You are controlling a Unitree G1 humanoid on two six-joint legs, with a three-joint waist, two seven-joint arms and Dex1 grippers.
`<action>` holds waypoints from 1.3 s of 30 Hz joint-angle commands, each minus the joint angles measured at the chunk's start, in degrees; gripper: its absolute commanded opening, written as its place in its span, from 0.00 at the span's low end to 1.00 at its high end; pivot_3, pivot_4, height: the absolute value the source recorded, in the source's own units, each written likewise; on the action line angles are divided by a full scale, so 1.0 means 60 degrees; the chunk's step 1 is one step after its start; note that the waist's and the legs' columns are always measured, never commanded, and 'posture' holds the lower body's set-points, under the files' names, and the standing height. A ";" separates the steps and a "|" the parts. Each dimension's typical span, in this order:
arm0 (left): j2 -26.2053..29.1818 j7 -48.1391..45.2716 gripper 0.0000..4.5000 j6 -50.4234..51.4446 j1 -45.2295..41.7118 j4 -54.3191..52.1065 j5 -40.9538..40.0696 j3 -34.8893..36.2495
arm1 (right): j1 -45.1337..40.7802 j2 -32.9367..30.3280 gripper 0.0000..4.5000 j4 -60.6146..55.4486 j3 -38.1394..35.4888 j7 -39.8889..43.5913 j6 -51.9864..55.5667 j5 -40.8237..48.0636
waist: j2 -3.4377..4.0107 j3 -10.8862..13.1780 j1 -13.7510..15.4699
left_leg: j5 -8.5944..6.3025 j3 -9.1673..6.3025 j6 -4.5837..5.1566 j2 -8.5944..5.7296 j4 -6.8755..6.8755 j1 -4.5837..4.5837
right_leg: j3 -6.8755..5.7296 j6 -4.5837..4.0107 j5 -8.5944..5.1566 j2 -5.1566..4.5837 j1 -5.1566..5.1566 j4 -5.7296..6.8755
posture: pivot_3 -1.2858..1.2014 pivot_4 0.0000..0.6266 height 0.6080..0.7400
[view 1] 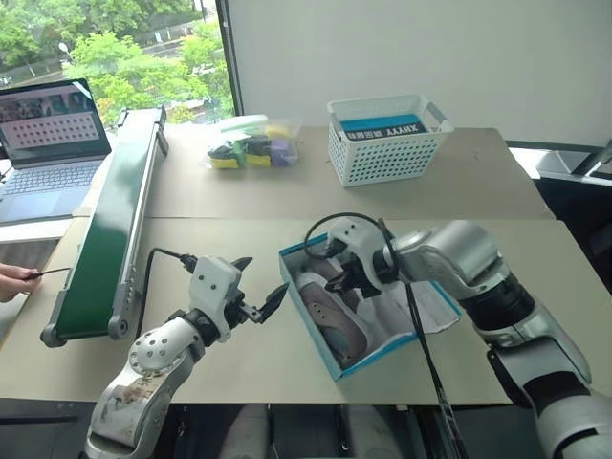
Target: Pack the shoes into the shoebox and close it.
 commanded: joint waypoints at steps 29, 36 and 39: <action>0.0371 -0.1160 1.00 -0.0173 -0.0950 0.0560 -0.0228 0.0067 | 0.8877 -0.3430 0.02 -0.0409 -0.5503 0.4355 -0.4963 -0.0010 | -0.0012 -0.0018 0.0253 | -0.0052 0.0125 0.0070 0.0031 0.0088 -0.0013 | 0.0092 0.0109 -0.0045 0.0016 0.0005 -0.0017 | 0.52 0.24 0.91; 0.0473 -0.1155 1.00 -0.0024 -0.0848 0.0279 -0.0318 0.0134 | 0.8695 -0.0870 0.02 0.1173 -0.7270 0.0557 -0.4936 -0.0428 | -0.0040 -0.0034 0.0271 | -0.0060 0.0151 0.0057 0.0012 0.0085 -0.0015 | 0.0132 0.0117 -0.0039 -0.0001 -0.0001 -0.0019 | 0.52 0.24 0.91; 0.0513 -0.1173 1.00 0.0044 -0.0938 0.0294 -0.0345 0.0084 | 0.8370 0.0467 0.02 0.1502 -0.8398 -0.0979 -0.4669 0.0034 | -0.0086 -0.0061 0.0217 | -0.0061 0.0171 0.0056 0.0028 0.0091 0.0013 | 0.0156 0.0139 -0.0030 0.0010 0.0028 -0.0027 | 0.52 0.24 0.91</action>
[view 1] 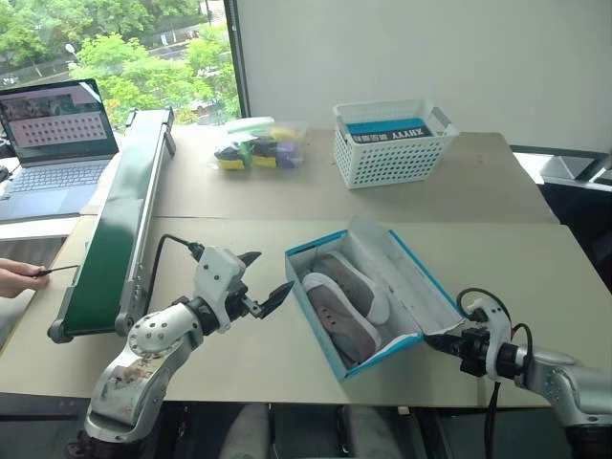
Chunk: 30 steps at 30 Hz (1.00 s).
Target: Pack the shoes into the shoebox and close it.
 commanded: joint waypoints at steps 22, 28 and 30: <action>0.0117 0.0067 1.00 0.0216 -0.0129 -0.0517 -0.0196 0.0018 | -0.1913 0.4714 0.02 -0.0149 -0.4686 -0.3037 0.1597 0.8617 | 0.0136 0.0021 -0.0272 | -0.0044 0.0055 0.0000 0.0114 -0.0042 0.0062 | 0.0092 -0.0049 0.0007 0.0135 0.0019 -0.0034 | 0.52 0.24 0.91; 0.0059 0.0327 1.00 0.0290 0.0148 -0.0774 -0.0205 0.0136 | -0.1638 0.3866 0.02 -0.1027 -0.3996 -0.1937 0.1755 0.9772 | 0.0137 0.0022 -0.0267 | -0.0045 0.0052 0.0001 0.0108 -0.0041 -0.0014 | 0.0089 -0.0047 0.0007 0.0133 -0.0047 -0.0033 | 0.52 0.24 0.91; 0.0061 0.0394 1.00 0.0295 0.0233 -0.0829 -0.0195 0.0170 | -0.1550 0.3478 0.02 -0.1224 -0.3581 -0.1551 0.1873 0.9791 | 0.0137 0.0022 -0.0265 | -0.0045 0.0053 0.0002 0.0107 -0.0041 -0.0015 | 0.0090 -0.0046 0.0006 0.0132 -0.0047 -0.0035 | 0.52 0.24 0.91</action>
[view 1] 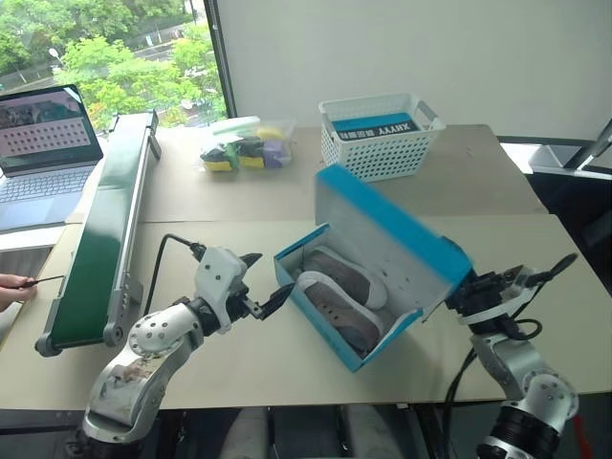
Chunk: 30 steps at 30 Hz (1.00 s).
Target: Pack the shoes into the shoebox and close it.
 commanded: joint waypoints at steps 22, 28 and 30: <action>-0.0104 0.0547 1.00 0.0171 0.0360 -0.0904 -0.0091 0.0260 | -0.3028 -0.3591 0.02 -0.2115 0.9699 0.1345 -0.1736 -0.8864 | -0.0033 -0.0002 0.0257 | -0.0014 -0.0013 -0.0024 -0.0019 0.0011 -0.0026 | -0.0002 -0.0046 0.0027 -0.0011 -0.0021 -0.0010 | 0.52 0.24 0.91; -0.0134 0.0655 1.00 0.0188 0.0386 -0.0947 -0.0088 0.0279 | -0.2973 -0.3891 0.02 -0.0409 1.1485 0.1455 -0.2344 -1.1157 | -0.0074 -0.0073 0.0195 | -0.0016 -0.0006 -0.0024 -0.0006 0.0020 0.0059 | 0.0005 0.0000 -0.0015 0.0003 0.0043 0.0001 | 0.52 0.24 0.91; -0.0145 0.0677 1.00 0.0181 0.0395 -0.0929 -0.0078 0.0333 | -0.3025 -0.3644 0.02 -0.0272 1.1284 0.1483 -0.2332 -1.1180 | -0.0082 -0.0078 0.0205 | -0.0017 -0.0008 -0.0026 0.0003 0.0019 0.0124 | -0.0003 -0.0005 -0.0028 0.0008 0.0106 0.0000 | 0.52 0.24 0.91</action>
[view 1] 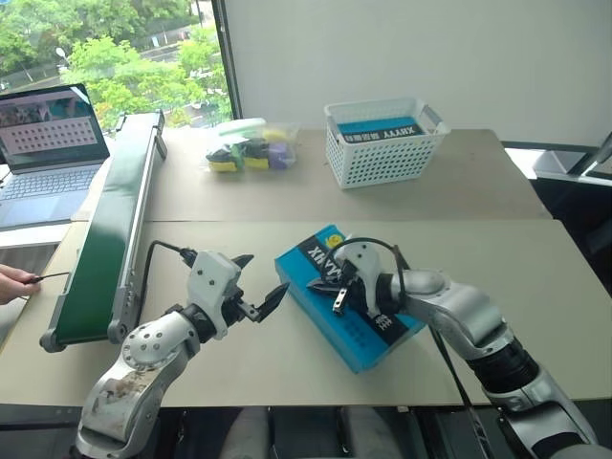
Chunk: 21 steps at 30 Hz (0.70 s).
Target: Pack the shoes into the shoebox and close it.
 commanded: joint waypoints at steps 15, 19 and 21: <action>-0.0823 0.0878 1.00 -0.0032 -0.0047 -0.0308 -0.0484 0.1054 | -0.1889 0.3357 0.02 0.1532 -0.6204 -0.2299 0.1152 0.3317 | -0.0021 -0.0002 -0.0011 | -0.0008 -0.0021 0.0000 -0.0011 0.0000 -0.0165 | 0.0015 -0.0091 0.0051 0.0001 -0.0183 0.0060 | 0.52 0.24 0.91; -0.0902 0.0962 1.00 -0.0045 -0.0012 -0.0284 -0.0559 0.1159 | -0.1950 0.3140 0.02 0.1538 -0.5716 -0.2526 0.1017 0.2535 | -0.0020 -0.0001 0.0011 | -0.0012 -0.0019 0.0004 -0.0015 0.0001 -0.0232 | 0.0015 -0.0093 0.0053 -0.0003 -0.0251 0.0064 | 0.52 0.24 0.91; -0.0900 0.0963 1.00 -0.0131 -0.0013 -0.0284 -0.0519 0.1146 | -0.1847 0.3108 0.02 0.1542 -0.5468 -0.2475 0.0969 0.2352 | -0.0018 0.0000 0.0007 | -0.0011 -0.0014 0.0003 -0.0017 0.0001 -0.0230 | 0.0016 -0.0094 0.0055 -0.0004 -0.0252 0.0067 | 0.52 0.24 0.91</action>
